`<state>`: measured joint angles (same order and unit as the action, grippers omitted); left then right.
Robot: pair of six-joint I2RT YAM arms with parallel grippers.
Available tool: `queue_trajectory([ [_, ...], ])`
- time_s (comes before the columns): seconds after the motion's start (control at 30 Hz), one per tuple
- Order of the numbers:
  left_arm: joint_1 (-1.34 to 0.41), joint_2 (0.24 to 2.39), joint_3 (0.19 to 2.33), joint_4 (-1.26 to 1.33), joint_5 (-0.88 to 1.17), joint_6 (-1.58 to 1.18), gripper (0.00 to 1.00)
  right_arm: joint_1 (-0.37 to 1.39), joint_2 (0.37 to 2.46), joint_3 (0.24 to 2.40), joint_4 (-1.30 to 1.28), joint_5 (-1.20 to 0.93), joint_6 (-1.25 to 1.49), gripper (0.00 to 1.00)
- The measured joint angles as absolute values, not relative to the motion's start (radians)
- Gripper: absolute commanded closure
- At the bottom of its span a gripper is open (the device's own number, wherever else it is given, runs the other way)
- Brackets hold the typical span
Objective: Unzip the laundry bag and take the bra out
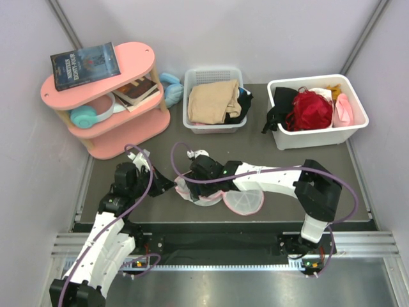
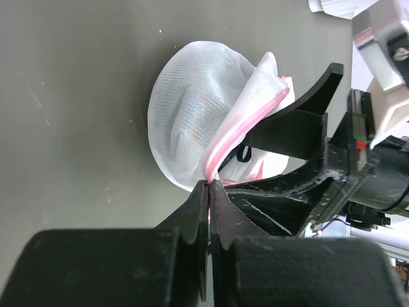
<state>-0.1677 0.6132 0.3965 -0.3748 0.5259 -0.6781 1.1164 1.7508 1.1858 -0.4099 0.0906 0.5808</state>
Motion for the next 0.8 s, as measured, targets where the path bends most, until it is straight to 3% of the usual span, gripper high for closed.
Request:
queue_trajectory([
  [0.43,-0.171,0.613,0.397,-0.375,0.526,-0.678,1.0,1.094,1.617,1.205,-0.459,0.113,0.66,0.17],
  [0.8,-0.172,0.613,0.397,-0.375,0.526,-0.678,1.0,1.079,1.778,1.291,-0.51,0.226,0.712,0.13],
])
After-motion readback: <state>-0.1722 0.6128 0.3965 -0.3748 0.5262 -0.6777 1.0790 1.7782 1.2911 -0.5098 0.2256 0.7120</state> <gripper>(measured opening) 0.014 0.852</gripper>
